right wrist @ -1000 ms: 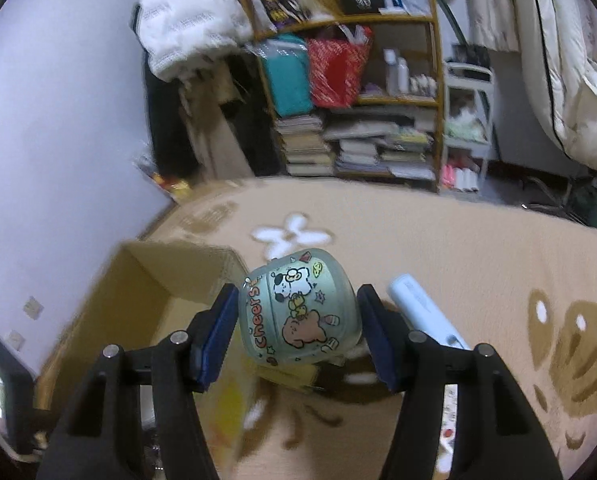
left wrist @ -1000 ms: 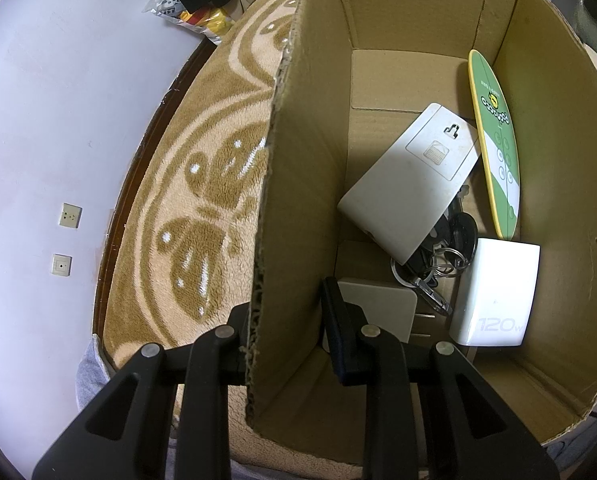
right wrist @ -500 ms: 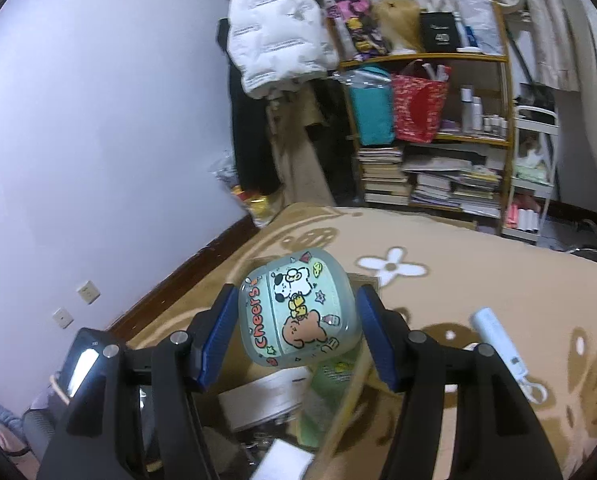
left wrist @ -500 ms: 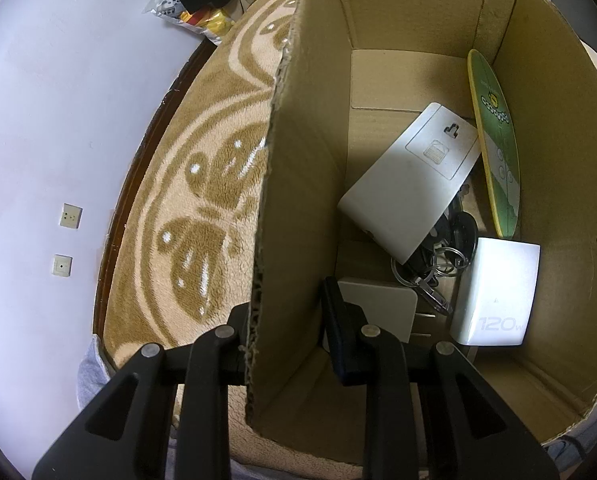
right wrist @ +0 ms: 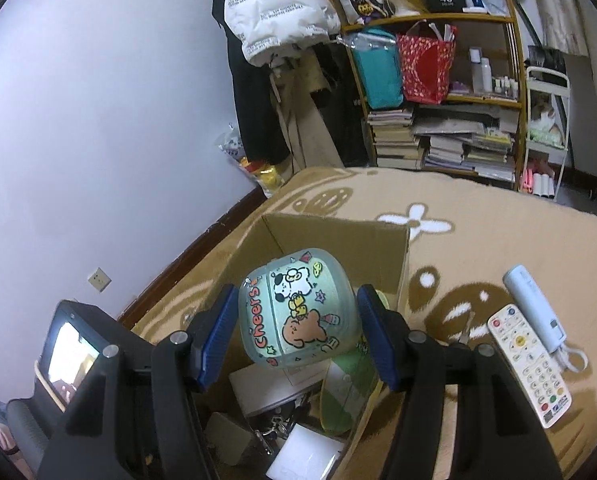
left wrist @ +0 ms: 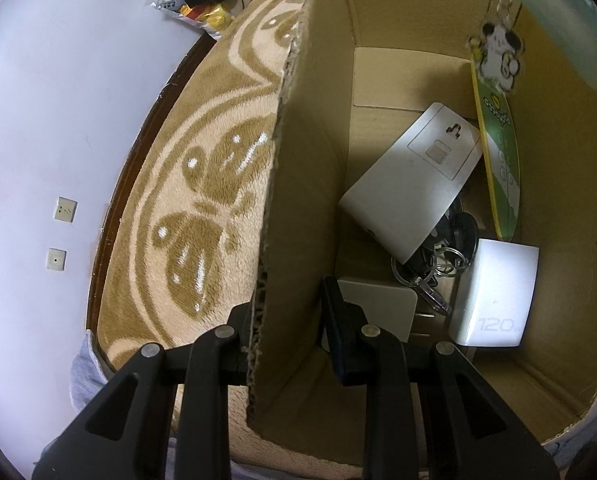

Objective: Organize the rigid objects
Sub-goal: 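Lower the mint-green cup into the box and open the right tool, then move the right tool to the black car key and close on it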

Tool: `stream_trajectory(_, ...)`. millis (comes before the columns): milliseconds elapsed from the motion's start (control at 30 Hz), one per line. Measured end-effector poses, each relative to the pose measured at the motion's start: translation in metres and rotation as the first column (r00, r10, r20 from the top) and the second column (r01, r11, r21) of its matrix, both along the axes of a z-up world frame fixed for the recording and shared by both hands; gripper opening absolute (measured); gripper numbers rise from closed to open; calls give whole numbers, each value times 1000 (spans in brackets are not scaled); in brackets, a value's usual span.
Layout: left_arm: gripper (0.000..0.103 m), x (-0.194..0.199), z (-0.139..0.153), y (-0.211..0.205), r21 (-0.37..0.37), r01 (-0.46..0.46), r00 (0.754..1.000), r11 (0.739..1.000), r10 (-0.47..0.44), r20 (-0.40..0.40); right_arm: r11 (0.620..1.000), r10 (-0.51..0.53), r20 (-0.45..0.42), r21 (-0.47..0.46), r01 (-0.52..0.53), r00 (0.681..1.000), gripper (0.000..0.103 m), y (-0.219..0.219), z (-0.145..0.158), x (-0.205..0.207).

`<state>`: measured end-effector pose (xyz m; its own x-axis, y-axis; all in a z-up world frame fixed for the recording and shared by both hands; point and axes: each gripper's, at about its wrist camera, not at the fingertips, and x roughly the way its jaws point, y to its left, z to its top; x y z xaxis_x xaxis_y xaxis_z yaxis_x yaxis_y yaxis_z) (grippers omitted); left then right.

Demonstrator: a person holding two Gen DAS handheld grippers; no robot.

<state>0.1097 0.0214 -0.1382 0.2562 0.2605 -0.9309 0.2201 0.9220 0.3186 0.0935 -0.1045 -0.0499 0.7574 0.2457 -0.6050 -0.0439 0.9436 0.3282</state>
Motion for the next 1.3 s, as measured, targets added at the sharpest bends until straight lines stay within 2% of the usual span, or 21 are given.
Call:
stream_trajectory(433, 26, 1, -2, 1, 4, 2, 1000, 1000, -2, -3, 999, 2, -22, 48, -1, 1000, 65, -9, -8, 4)
stream_trajectory(667, 26, 1, -2, 1, 11, 6, 1000, 1000, -6, -1, 1000, -10, 28, 28, 9, 1000, 66, -13, 4, -3)
stream_trajectory(700, 26, 1, -2, 1, 11, 6, 1000, 1000, -6, -1, 1000, -15, 37, 21, 14, 999, 67, -15, 7, -4)
stream_trajectory(767, 26, 1, -3, 1, 12, 6, 1000, 1000, -6, 0, 999, -34, 47, 12, 34, 998, 83, -19, 9, -6)
stream_trajectory(833, 26, 1, -3, 1, 13, 7, 1000, 1000, -7, 0, 997, -77, 57, 14, 76, 995, 93, -29, 10, -7)
stream_trajectory(867, 26, 1, -3, 1, 12, 7, 1000, 1000, -7, 0, 996, -91, 56, 17, 91, 994, 95, -33, 10, -6)
stream_trajectory(1100, 26, 1, -2, 1, 9, 6, 1000, 1000, -6, -1, 973, -228, 4, 39, 228, 974, 98, -74, -5, -2)
stream_trajectory(1233, 26, 1, -2, 1, 8, 4, 1000, 1000, -4, -2, 964, -260, -39, 50, 261, 965, 98, -92, -21, 1)
stream_trajectory(1300, 26, 1, -2, 1, 9, 5, 1000, 1000, -5, -1, 961, -269, -69, 52, 273, 961, 95, -98, -32, 2)
